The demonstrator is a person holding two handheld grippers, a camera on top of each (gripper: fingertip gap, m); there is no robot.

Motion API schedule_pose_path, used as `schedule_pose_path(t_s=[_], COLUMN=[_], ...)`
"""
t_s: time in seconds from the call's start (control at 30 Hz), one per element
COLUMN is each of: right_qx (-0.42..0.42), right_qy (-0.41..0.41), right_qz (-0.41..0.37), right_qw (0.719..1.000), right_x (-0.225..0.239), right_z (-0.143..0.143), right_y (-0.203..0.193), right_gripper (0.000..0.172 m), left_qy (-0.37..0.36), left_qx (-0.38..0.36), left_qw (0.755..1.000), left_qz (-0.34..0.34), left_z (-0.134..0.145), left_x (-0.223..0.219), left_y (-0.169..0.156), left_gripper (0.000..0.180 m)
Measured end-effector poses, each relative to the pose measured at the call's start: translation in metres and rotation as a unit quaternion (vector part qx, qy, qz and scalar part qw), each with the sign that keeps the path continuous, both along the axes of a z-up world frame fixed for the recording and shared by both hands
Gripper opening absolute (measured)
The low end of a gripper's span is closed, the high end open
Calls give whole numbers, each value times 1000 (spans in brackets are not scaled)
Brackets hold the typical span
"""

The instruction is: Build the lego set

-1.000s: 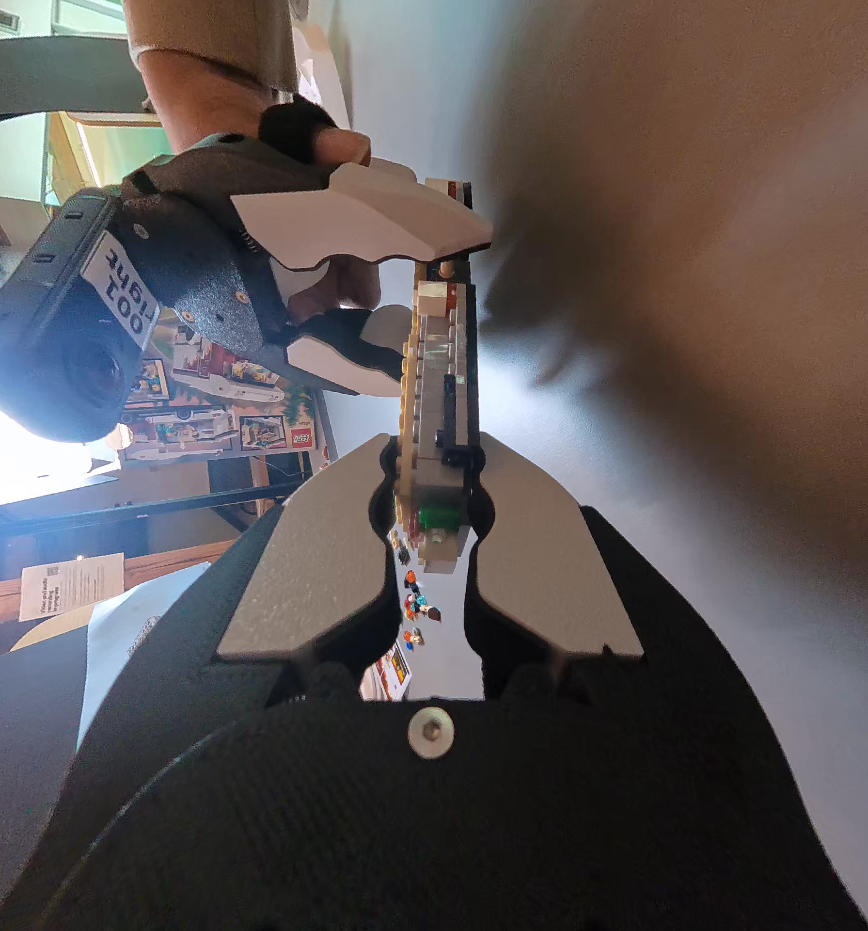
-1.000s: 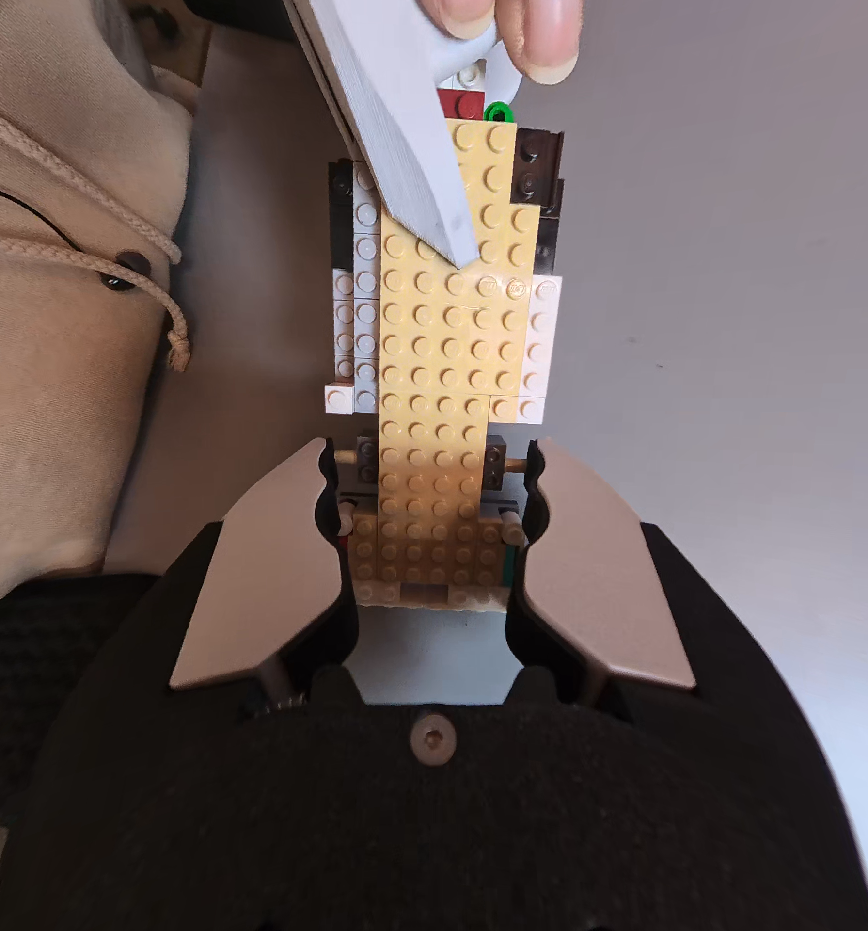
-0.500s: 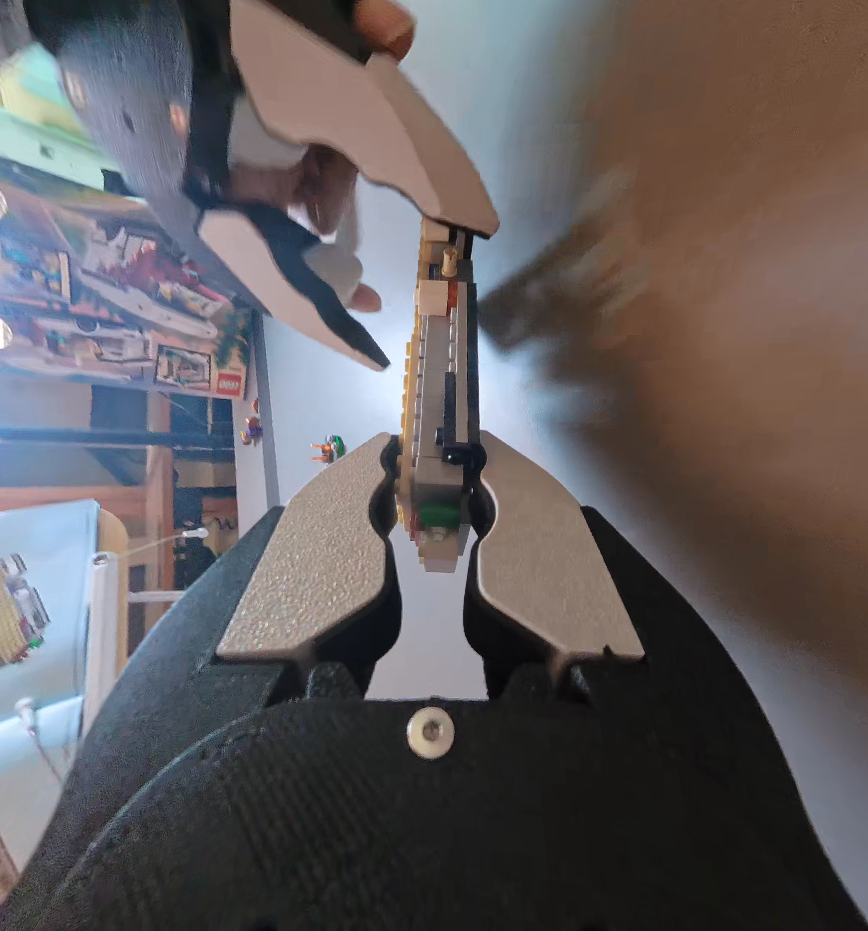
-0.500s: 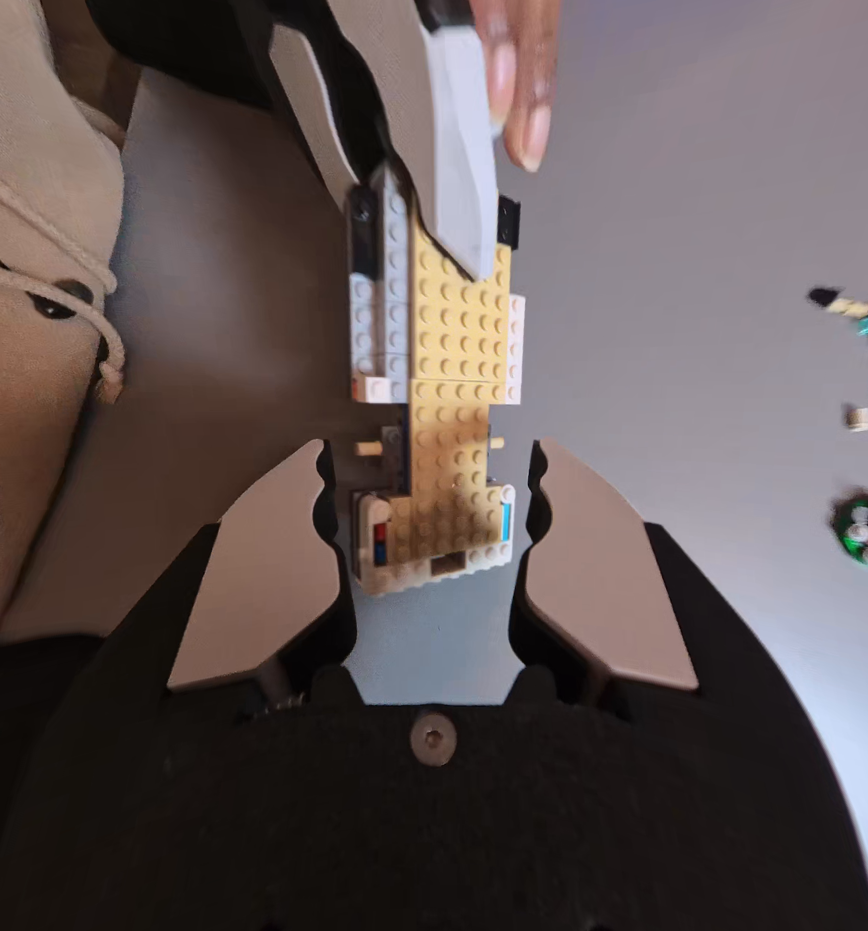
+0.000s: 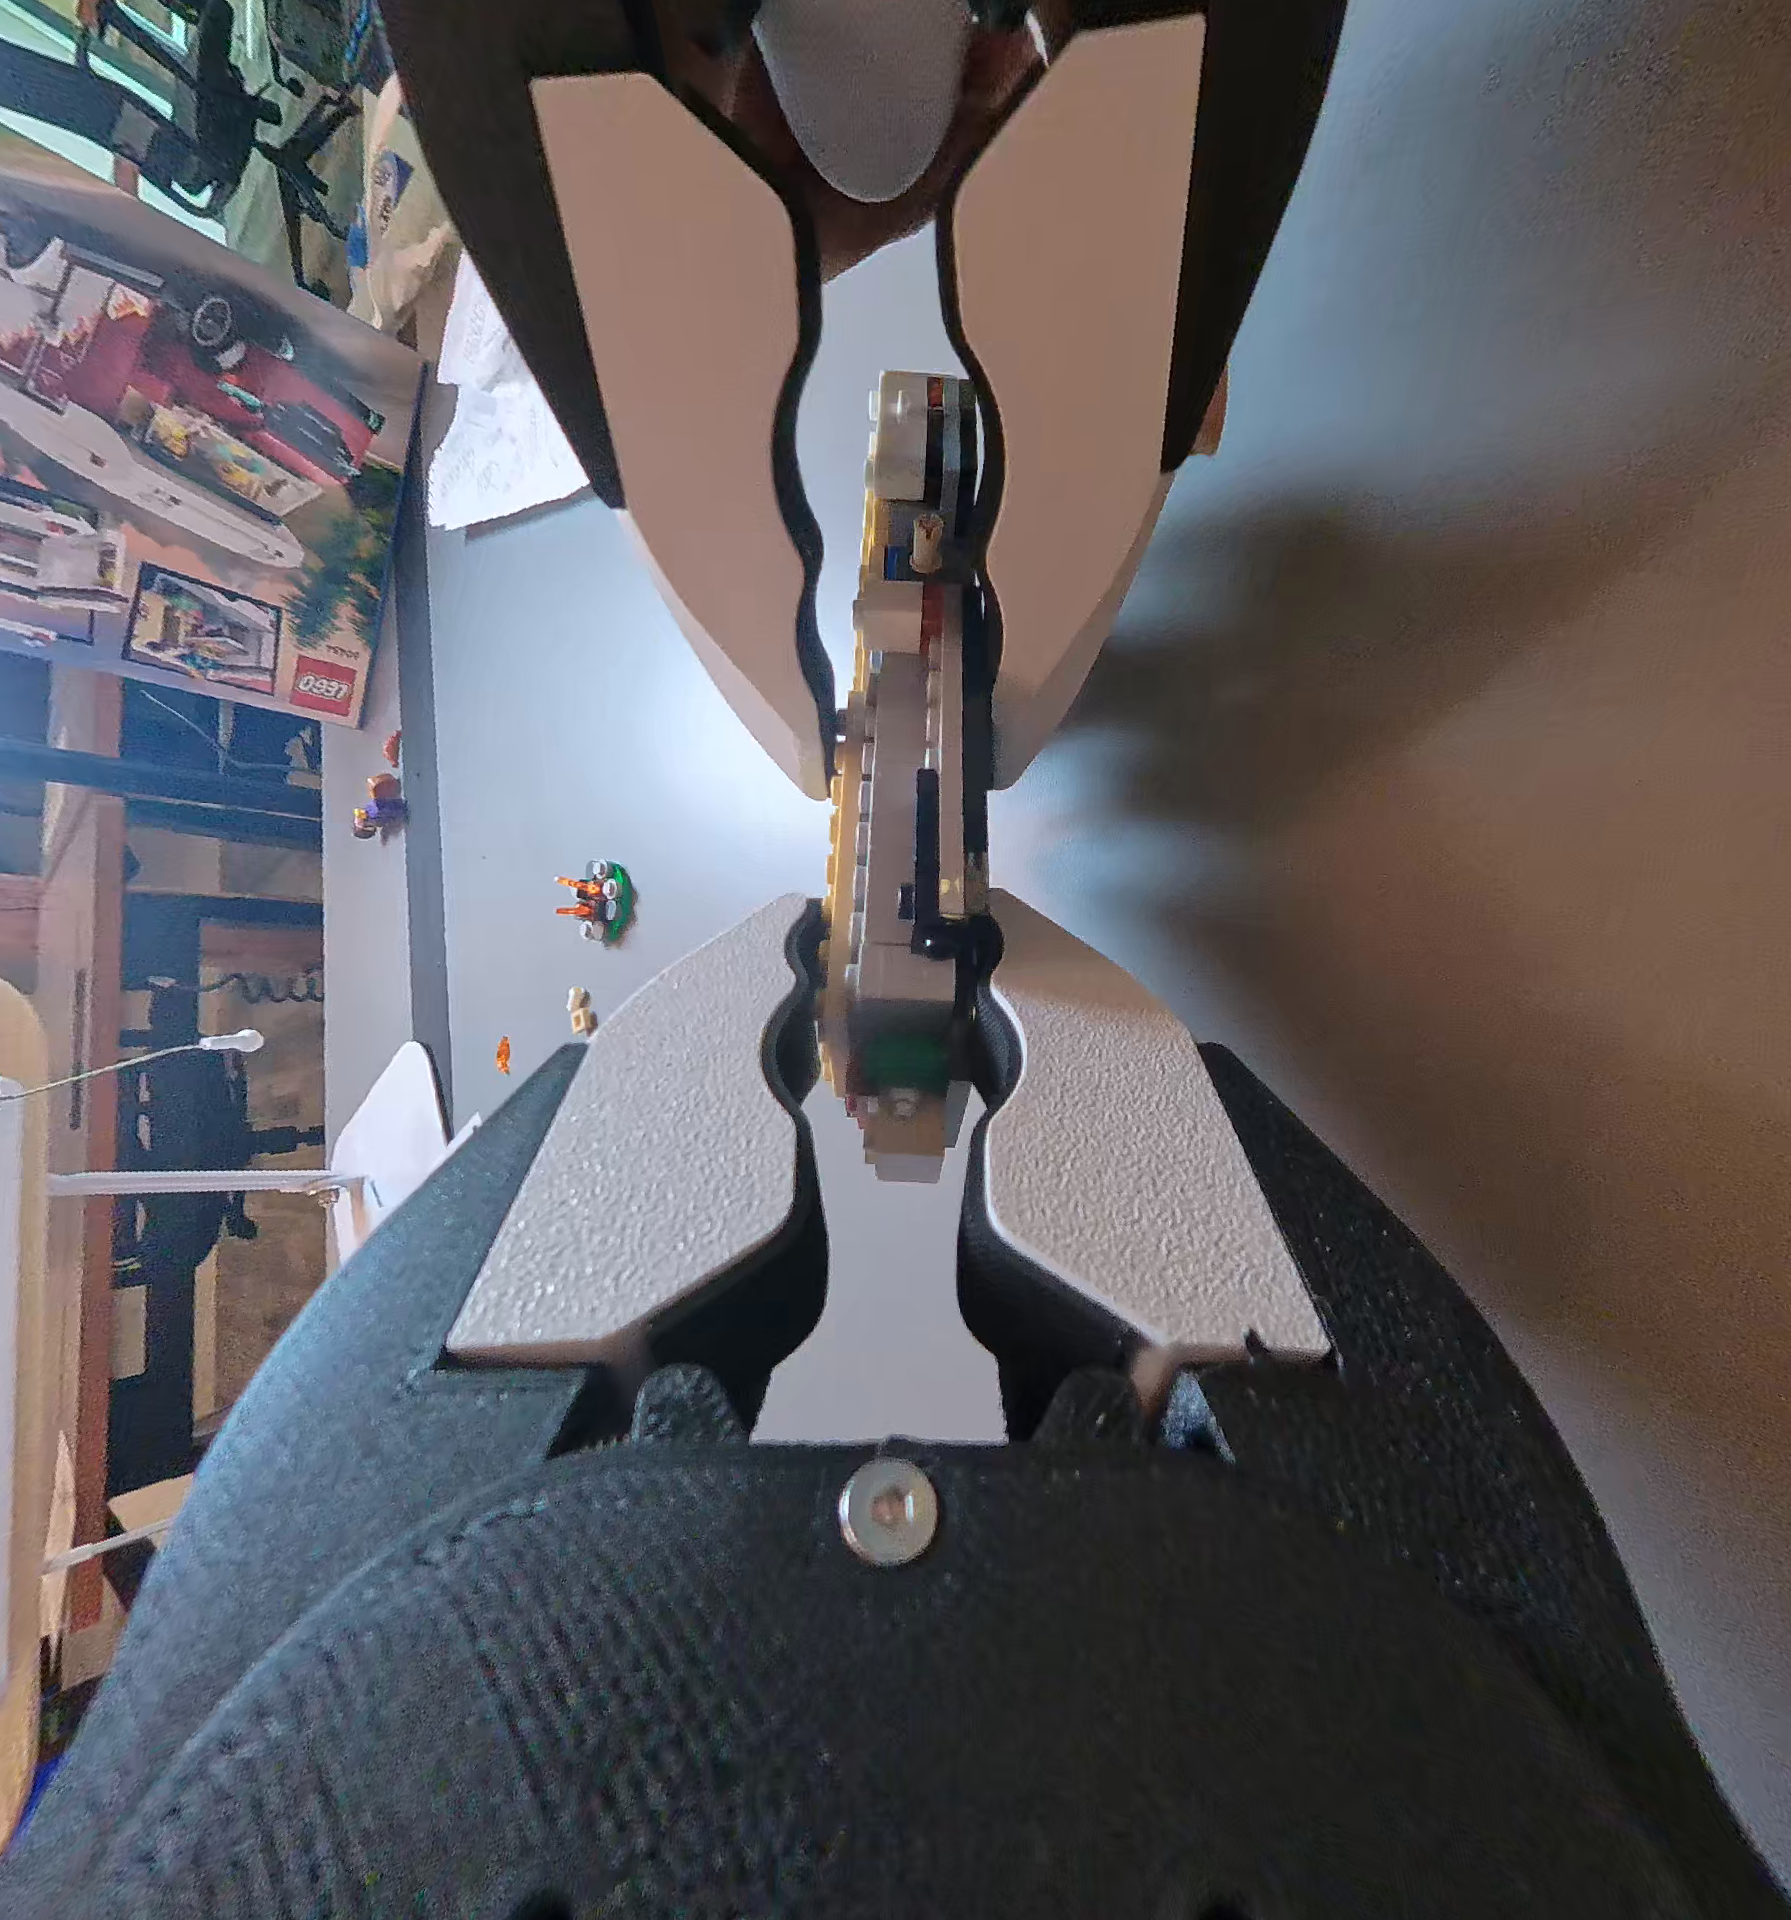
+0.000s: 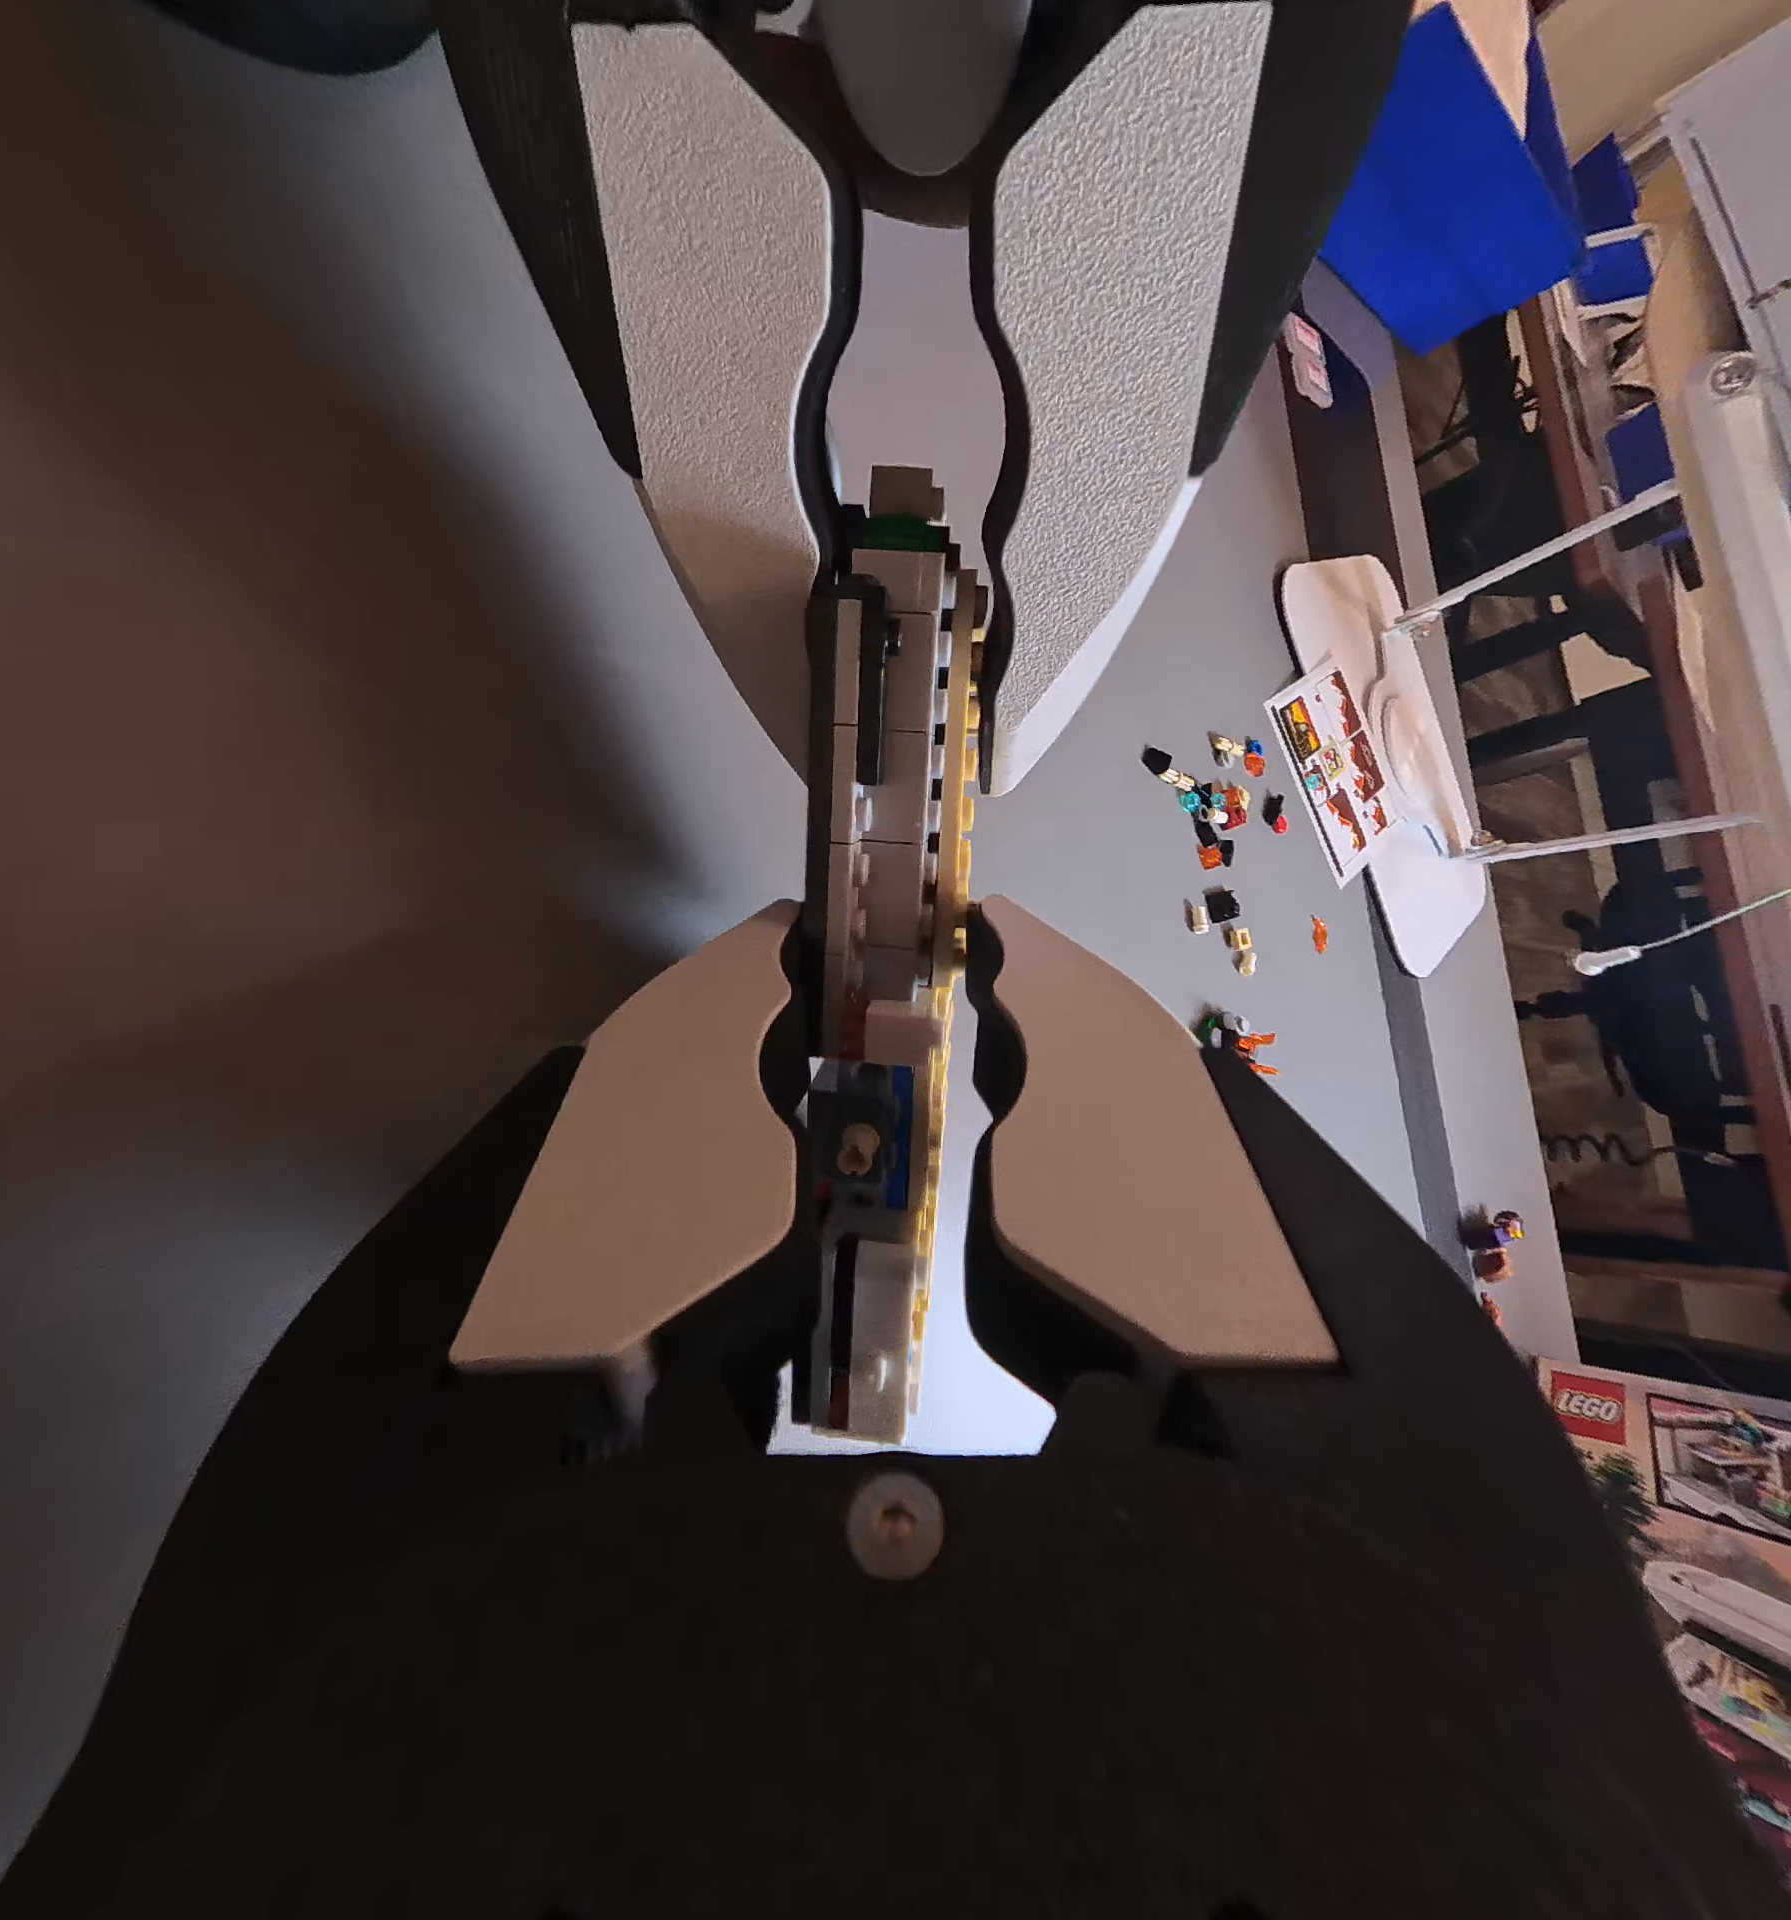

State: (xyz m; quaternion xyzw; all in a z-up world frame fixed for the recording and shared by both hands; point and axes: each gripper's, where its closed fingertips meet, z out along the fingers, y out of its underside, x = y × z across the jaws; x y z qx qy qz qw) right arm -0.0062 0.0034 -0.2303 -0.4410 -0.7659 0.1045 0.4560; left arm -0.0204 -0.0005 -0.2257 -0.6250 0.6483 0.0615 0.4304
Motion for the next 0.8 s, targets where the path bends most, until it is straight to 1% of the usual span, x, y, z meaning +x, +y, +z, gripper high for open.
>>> schedule_pose_path(t_s=[0.1, 0.37, 0.63, 0.67, 0.73, 0.8], right_qx=[14, 8, 9, 19, 32, 30], right_qy=[10, 38, 22, 25, 18, 11], right_qz=[-8, -16, -15, -16, -11, -1], right_qw=[1000, 999, 1000, 999, 999, 999], right_x=[0, -1, -4, -4, -3, -3], right_z=[-1, 6, 4, 7, 12, 18], right_y=[2, 4, 3, 4, 3, -1], right_gripper=[26, 24, 24, 24, 26, 32], left_qy=[0, -14, -13, -16, -21, -15], left_qx=[-6, 5, 3, 14, 6, 16], left_qw=[1000, 1000, 1000, 1000, 999, 999], left_qz=[7, 13, 20, 21, 26, 24], left_z=[1, 6, 4, 7, 9, 9], left_x=[0, -1, -4, -4, -4, -3], left_y=[0, 1, -1, 1, -1, 0], left_gripper=[25, 25, 25, 25, 25, 25])
